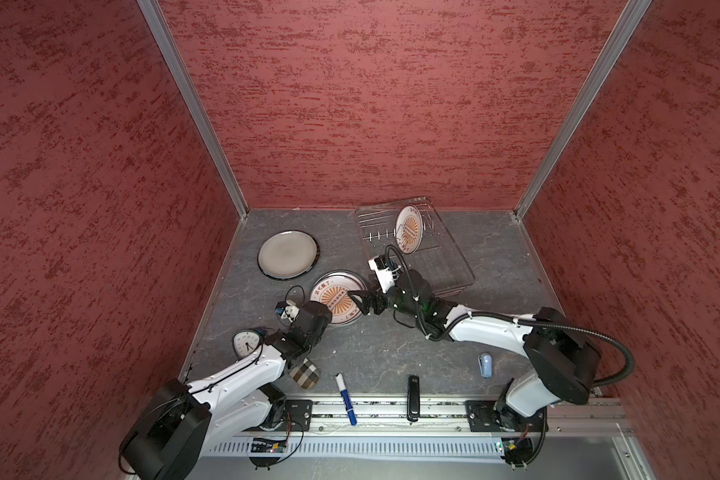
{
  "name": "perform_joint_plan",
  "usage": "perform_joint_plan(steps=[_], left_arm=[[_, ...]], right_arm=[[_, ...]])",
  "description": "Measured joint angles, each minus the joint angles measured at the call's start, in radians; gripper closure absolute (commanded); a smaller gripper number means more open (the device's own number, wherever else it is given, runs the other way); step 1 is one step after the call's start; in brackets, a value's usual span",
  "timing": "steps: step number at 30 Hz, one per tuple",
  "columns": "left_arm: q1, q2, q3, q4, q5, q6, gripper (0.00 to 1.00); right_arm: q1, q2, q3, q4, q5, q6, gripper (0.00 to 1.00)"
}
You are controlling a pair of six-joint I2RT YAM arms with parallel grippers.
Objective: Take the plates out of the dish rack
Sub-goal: 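Open the left gripper above the stack while the right gripper parks near the rack, then reach the right gripper into the rack onto the last sunburst plate's rim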
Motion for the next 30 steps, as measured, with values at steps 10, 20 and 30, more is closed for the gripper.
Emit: perform_joint_plan(steps=[10, 20, 30], left_arm=[[0.005, -0.045, 0.003, -0.011, -0.001, 0.001, 0.44], [0.030, -0.043, 0.003, 0.006, 0.023, 0.026, 0.44], [0.053, 0.016, 0.020, 0.021, 0.044, 0.033, 0.44]], right_arm=[[0.000, 0.000, 0.000, 0.000, 0.000, 0.000, 0.03], [0.000, 0.000, -0.001, 0.000, 0.000, 0.000, 0.03], [0.000, -0.002, -0.009, 0.000, 0.001, 0.000, 0.03]])
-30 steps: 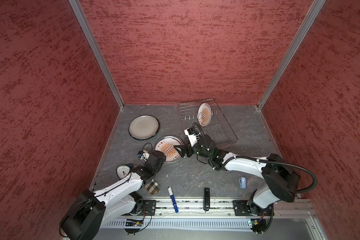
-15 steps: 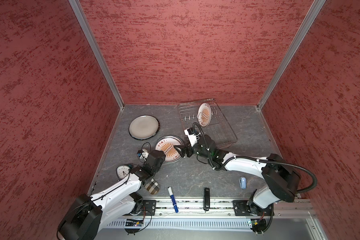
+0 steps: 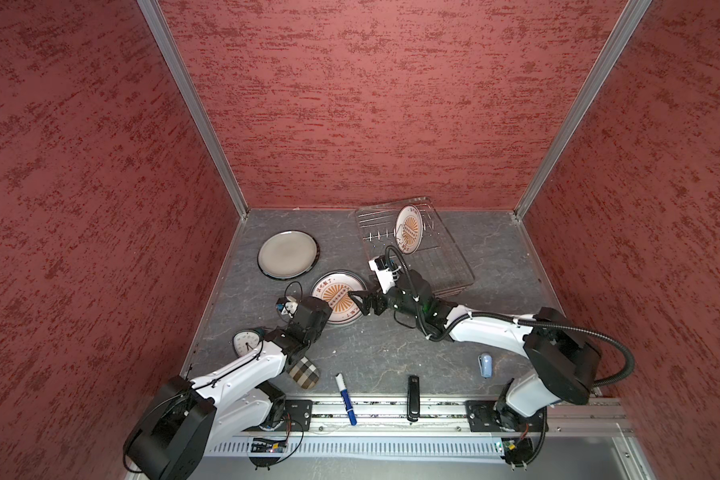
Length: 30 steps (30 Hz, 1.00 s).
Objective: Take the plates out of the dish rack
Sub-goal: 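Reach the right gripper into the rack onto the last sunburst plate's rim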
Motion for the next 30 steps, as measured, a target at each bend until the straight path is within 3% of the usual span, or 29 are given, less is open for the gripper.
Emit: perform_joint_plan(steps=[15, 17, 19, 21, 30], left_arm=[[0.003, -0.172, -0.048, -0.044, -0.026, -0.015, 0.34], [0.003, -0.170, -0.050, -0.043, -0.024, -0.014, 0.29], [0.003, -0.170, -0.053, -0.034, -0.023, -0.006, 0.15], [-0.002, -0.170, -0.063, 0.005, -0.019, 0.024, 0.00], [-0.114, -0.205, -0.146, 0.322, 0.023, 0.305, 0.01]], right_arm=[[0.000, 0.000, -0.014, 0.000, 0.034, 0.002, 0.03], [0.000, 0.000, -0.014, 0.000, 0.046, 0.005, 0.02], [-0.001, 0.000, -0.014, 0.000, 0.070, 0.011, 0.01], [-0.011, -0.007, -0.014, -0.001, 0.105, 0.018, 0.01], [-0.179, -0.084, 0.018, -0.051, 0.169, 0.041, 0.01]])
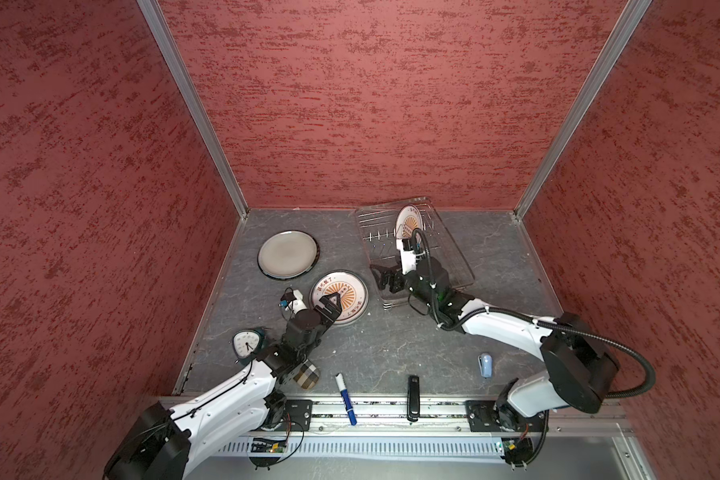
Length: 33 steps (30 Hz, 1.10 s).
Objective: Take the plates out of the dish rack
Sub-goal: 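Reach the right gripper into the rack onto the last sunburst plate's rim, then close the right gripper on the plate rim and lift it out of the rack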
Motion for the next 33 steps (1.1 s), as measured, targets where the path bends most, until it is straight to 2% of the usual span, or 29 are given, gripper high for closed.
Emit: perform_joint_plan(steps=[5, 10, 14, 17, 22, 33], left_arm=[[-0.016, 0.023, -0.043, 0.260, 0.189, 0.216, 0.01], [-0.016, 0.024, -0.043, 0.383, 0.303, 0.324, 0.00], [-0.016, 0.060, -0.043, 0.468, 0.389, 0.371, 0.01], [-0.016, 0.091, -0.043, 0.507, 0.412, 0.385, 0.01], [-0.016, 0.111, -0.045, 0.532, 0.415, 0.400, 0.01], [-0.025, 0.100, -0.048, 0.538, 0.373, 0.414, 0.01]], right_arm=[[-0.119, 0.012, 0.081, -0.072, 0.022, -0.001, 0.01], [-0.205, 0.101, 0.225, -0.159, 0.100, -0.015, 0.03], [-0.246, 0.206, 0.343, -0.238, 0.135, -0.025, 0.15], [-0.267, 0.288, 0.424, -0.297, 0.157, -0.032, 0.31], [-0.281, 0.384, 0.503, -0.365, 0.202, -0.051, 0.48], [-0.280, 0.448, 0.563, -0.402, 0.259, -0.087, 0.73]])
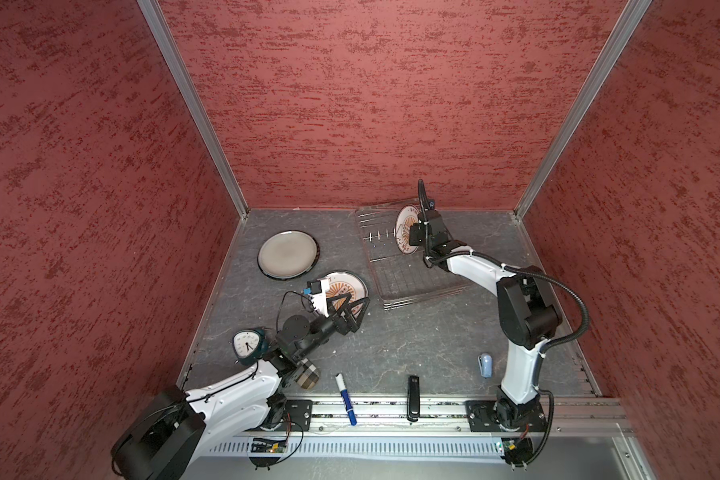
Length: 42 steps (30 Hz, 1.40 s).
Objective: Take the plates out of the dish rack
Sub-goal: 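Close the right gripper on the plate rim and lift it out of the rack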
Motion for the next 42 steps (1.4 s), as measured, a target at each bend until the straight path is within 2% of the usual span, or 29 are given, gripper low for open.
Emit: perform_joint_plan(steps=[2, 3, 12, 18, 34, 42], left_arm=[[0.000, 0.000, 0.000, 0.000, -0.007, 0.000, 0.01], [0.000, 0.000, 0.000, -0.002, -0.011, 0.000, 0.01], [-0.007, 0.002, 0.000, -0.002, -0.035, 0.000, 0.01], [-0.008, 0.002, 0.000, -0.004, -0.039, 0.000, 0.01], [-0.011, -0.010, 0.000, -0.027, -0.057, 0.009, 0.01], [-0.011, -0.048, 0.000, -0.047, -0.064, 0.011, 0.01]], right_arm=[[0.000, 0.007, 0.007, 0.005, 0.012, -0.008, 0.81], [0.000, 0.009, 0.007, 0.007, 0.018, -0.008, 0.81], [0.005, 0.042, 0.010, 0.024, 0.040, -0.025, 0.77], [0.005, 0.060, 0.020, 0.027, 0.045, -0.033, 0.84], [0.044, 0.053, 0.020, 0.063, 0.115, -0.072, 0.94], [0.055, -0.029, -0.023, 0.066, 0.159, -0.098, 0.95]])
